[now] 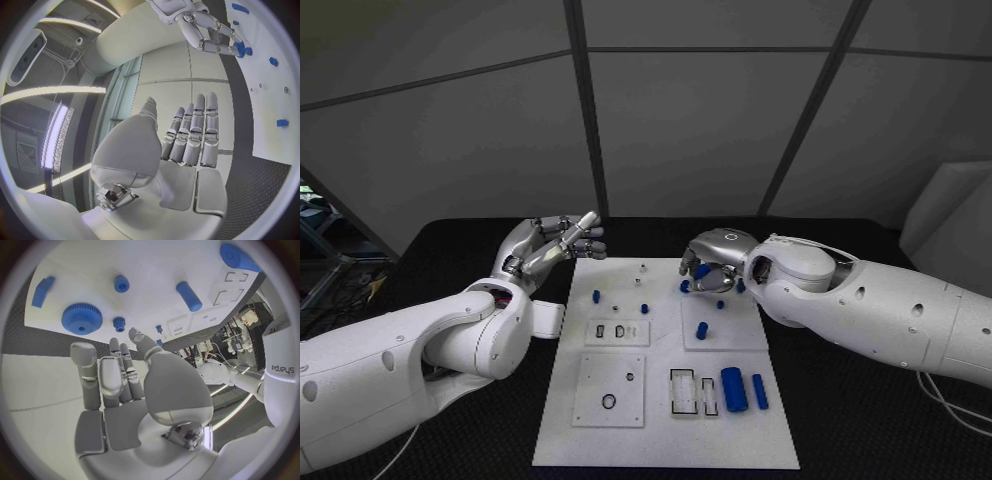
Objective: Assemble the parts on the task board
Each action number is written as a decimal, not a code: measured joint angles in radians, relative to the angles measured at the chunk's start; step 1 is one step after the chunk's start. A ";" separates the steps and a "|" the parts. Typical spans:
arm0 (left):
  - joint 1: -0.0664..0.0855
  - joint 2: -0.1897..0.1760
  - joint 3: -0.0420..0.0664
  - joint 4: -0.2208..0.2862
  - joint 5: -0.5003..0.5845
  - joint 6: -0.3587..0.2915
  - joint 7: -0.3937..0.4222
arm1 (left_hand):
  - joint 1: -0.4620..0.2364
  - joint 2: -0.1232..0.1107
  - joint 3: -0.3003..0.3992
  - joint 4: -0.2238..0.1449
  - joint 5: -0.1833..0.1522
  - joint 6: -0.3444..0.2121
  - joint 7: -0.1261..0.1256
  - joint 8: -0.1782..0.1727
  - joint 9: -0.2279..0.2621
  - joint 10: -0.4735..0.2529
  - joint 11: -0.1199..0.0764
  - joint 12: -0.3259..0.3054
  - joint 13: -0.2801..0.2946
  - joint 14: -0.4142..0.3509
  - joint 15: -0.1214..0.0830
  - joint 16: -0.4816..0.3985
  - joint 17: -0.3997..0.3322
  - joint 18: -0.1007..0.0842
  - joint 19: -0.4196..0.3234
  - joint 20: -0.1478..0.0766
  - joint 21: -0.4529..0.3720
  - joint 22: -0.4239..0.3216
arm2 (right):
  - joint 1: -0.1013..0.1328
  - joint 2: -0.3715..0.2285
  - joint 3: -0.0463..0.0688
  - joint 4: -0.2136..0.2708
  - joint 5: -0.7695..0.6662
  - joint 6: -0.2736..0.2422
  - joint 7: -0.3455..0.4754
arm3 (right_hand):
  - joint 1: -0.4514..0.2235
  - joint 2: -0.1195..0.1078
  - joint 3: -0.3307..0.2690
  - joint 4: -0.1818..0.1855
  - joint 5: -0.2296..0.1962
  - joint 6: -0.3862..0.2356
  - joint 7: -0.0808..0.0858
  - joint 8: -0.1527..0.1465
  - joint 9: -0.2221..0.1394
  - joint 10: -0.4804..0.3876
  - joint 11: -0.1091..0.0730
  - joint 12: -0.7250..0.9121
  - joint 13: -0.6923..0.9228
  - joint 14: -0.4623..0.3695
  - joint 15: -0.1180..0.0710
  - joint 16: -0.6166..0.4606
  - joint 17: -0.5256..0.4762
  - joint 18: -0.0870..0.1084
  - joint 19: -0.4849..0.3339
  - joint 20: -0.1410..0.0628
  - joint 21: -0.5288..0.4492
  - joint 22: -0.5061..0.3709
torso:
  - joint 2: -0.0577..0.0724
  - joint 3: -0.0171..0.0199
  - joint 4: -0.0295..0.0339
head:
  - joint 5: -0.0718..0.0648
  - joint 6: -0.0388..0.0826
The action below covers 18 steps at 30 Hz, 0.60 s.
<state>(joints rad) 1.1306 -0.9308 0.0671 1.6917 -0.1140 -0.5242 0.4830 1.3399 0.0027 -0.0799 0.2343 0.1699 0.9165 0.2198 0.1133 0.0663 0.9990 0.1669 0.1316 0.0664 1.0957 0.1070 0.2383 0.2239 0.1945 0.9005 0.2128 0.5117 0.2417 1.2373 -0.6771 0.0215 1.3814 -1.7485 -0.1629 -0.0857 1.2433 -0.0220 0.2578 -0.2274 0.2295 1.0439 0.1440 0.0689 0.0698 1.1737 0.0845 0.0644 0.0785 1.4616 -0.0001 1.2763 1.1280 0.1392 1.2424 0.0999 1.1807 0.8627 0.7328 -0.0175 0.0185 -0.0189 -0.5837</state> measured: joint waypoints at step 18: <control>0.000 -0.001 0.000 0.006 0.001 0.001 0.000 | 0.000 0.000 -0.003 -0.003 0.000 0.000 0.000 -0.004 0.000 -0.007 0.007 -0.005 -0.001 -0.004 0.004 -0.006 0.003 0.000 0.000 0.000 0.004 0.002 | 0.000 0.022 0.000 -0.024 -0.043 0.034 -0.035 | 0.003 -0.011 0.029 0.012 0.000 -0.007 0.000 0.000 0.001 -0.023 0.003 0.000 0.000 0.000 0.000 0.037 0.040 -0.015 0.011 0.004 0.046 0.063 | 0.005 -0.0004 0.0005 | 0.002 -0.014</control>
<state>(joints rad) 1.1306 -0.9322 0.0669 1.6973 -0.1127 -0.5232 0.4831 1.3399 0.0027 -0.0827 0.2315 0.1699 0.9165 0.2198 0.1093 0.0664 0.9918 0.1740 0.1266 0.0654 1.0920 0.1107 0.2324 0.2268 0.1944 0.9005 0.2128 0.5156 0.2436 1.2375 -0.6546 0.0215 1.3572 -1.7911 -0.1289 -0.1208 1.2459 -0.0328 0.2865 -0.2154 0.2295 1.0369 0.1445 0.0689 0.0706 1.1503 0.0874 0.0644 0.0784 1.4616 -0.0001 1.3137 1.1680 0.1238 1.2532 0.1037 1.2268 0.9258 0.7379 -0.0179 0.0190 -0.0167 -0.5975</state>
